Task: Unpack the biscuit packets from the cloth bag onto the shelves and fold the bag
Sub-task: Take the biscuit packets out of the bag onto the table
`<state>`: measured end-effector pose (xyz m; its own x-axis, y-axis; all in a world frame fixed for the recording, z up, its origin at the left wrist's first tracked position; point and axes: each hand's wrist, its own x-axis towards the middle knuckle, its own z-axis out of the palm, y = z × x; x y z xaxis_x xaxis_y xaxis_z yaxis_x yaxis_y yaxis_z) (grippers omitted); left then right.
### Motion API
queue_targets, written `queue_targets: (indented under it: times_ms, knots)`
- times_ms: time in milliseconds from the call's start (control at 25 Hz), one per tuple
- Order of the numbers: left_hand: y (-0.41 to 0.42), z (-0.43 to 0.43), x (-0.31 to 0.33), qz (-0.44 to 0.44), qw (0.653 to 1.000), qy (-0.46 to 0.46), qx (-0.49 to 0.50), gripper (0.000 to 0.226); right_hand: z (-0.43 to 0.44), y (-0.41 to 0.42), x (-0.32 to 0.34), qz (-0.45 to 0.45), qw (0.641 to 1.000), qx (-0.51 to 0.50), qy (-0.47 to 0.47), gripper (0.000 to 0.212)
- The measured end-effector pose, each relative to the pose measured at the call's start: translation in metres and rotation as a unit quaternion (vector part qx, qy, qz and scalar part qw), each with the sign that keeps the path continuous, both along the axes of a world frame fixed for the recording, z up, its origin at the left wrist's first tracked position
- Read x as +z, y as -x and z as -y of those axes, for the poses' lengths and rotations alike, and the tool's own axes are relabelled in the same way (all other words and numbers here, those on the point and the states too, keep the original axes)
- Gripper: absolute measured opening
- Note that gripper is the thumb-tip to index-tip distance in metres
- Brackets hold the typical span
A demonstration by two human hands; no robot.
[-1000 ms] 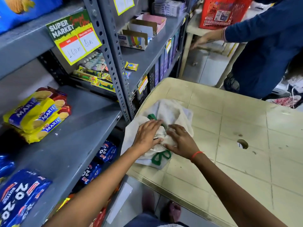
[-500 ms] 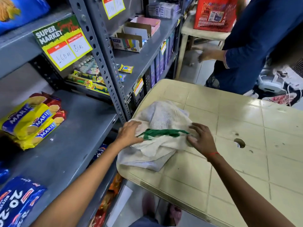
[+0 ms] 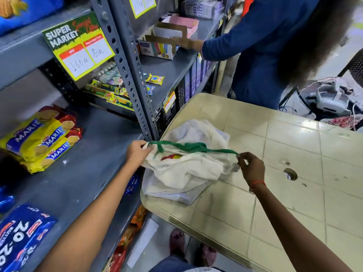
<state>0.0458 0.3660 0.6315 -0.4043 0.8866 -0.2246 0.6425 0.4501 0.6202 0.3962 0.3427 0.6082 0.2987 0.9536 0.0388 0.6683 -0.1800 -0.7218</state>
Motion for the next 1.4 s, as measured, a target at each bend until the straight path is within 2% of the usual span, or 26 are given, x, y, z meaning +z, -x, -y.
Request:
queue_targets:
  times_ms: [120,160,200,240,280,320,360,400,440,480,520,560,600,720,840,920,1000,1040,1120,1160,1200,1280,1360,1400]
  knots:
    - [0.000,-0.004,-0.002,0.118,0.983,-0.024,0.136,0.017,-0.013,0.017,0.011,-0.030,0.997,-0.061,-0.044,0.013]
    - [-0.001,-0.003,-0.001,0.123,0.977,-0.029,0.171,0.019,-0.021,0.019,0.017,-0.064,0.991,-0.115,-0.035,0.016]
    - [-0.004,0.001,0.000,0.074,0.981,-0.028,0.176,0.030,-0.028,0.020,0.023,-0.075,0.985,-0.156,-0.014,0.025]
    - [-0.007,0.008,0.001,-0.017,0.989,-0.042,0.143,0.045,-0.033,0.023,0.028,-0.044,0.986,-0.158,0.001,0.036]
    - [-0.013,0.015,0.001,-0.108,0.986,-0.100,0.075,0.055,-0.034,0.028,0.031,0.009,0.994,-0.109,-0.009,0.043]
    - [-0.022,0.020,0.001,-0.174,0.966,-0.189,-0.018,0.054,-0.032,0.038,0.034,0.054,0.998,-0.022,-0.033,0.042]
    - [-0.033,0.024,0.001,-0.199,0.936,-0.258,-0.129,0.045,-0.028,0.053,0.036,0.077,0.990,0.092,-0.067,0.037]
    - [-0.043,0.025,0.000,-0.204,0.905,-0.277,-0.250,0.033,-0.021,0.072,0.037,0.099,0.966,0.223,-0.089,0.029]
    - [-0.053,0.024,-0.001,-0.202,0.883,-0.228,-0.356,0.026,-0.015,0.088,0.035,0.133,0.925,0.344,-0.089,0.025]
    - [-0.061,0.021,0.000,-0.193,0.877,-0.125,-0.421,0.025,-0.011,0.101,0.032,0.178,0.881,0.432,-0.075,0.025]
    - [-0.063,0.016,0.000,-0.196,0.874,-0.011,-0.445,0.026,-0.009,0.110,0.028,0.231,0.849,0.474,-0.045,0.028]
    - [-0.061,0.011,-0.001,-0.202,0.870,0.069,-0.444,0.027,-0.008,0.114,0.025,0.288,0.831,0.475,-0.009,0.031]
    - [-0.056,0.008,-0.003,-0.201,0.873,0.105,-0.432,0.028,-0.008,0.114,0.022,0.333,0.827,0.452,0.020,0.034]
    - [-0.044,0.010,-0.009,-0.208,0.873,0.081,-0.434,0.038,-0.005,0.104,0.013,0.372,0.822,0.420,0.100,0.044]
    - [-0.048,0.012,-0.013,-0.309,0.815,0.013,-0.489,0.042,-0.004,0.103,0.014,0.361,0.825,0.417,0.127,0.051]
    - [-0.054,0.010,-0.012,-0.332,0.793,-0.031,-0.509,0.029,-0.002,0.104,0.020,0.403,0.814,0.419,0.012,0.035]
    - [-0.057,0.009,-0.008,-0.305,0.804,-0.081,-0.504,0.023,0.002,0.102,0.024,0.392,0.808,0.429,-0.098,0.019]
    - [-0.058,0.010,-0.005,-0.272,0.821,-0.091,-0.493,0.023,0.005,0.099,0.024,0.356,0.809,0.458,-0.094,0.018]
    - [-0.057,0.014,-0.006,-0.176,0.864,-0.066,-0.468,0.030,0.010,0.094,0.025,0.258,0.842,0.474,-0.015,0.033]
    - [-0.057,0.016,-0.009,-0.159,0.870,-0.029,-0.466,0.034,0.011,0.093,0.022,0.231,0.858,0.458,0.023,0.037]
    - [-0.056,0.019,-0.011,-0.170,0.859,0.000,-0.483,0.033,0.011,0.091,0.018,0.242,0.859,0.449,0.052,0.038]
    - [-0.048,0.021,-0.018,-0.220,0.825,0.034,-0.520,0.022,0.011,0.088,0.013,0.310,0.836,0.445,0.080,0.030]
    - [-0.038,0.019,-0.024,-0.245,0.805,0.069,-0.535,0.048,0.012,0.089,0.011,0.342,0.825,0.436,0.114,0.025]
    - [-0.034,0.016,-0.025,-0.241,0.817,0.071,-0.519,0.056,0.013,0.090,0.010,0.354,0.823,0.425,0.128,0.028]
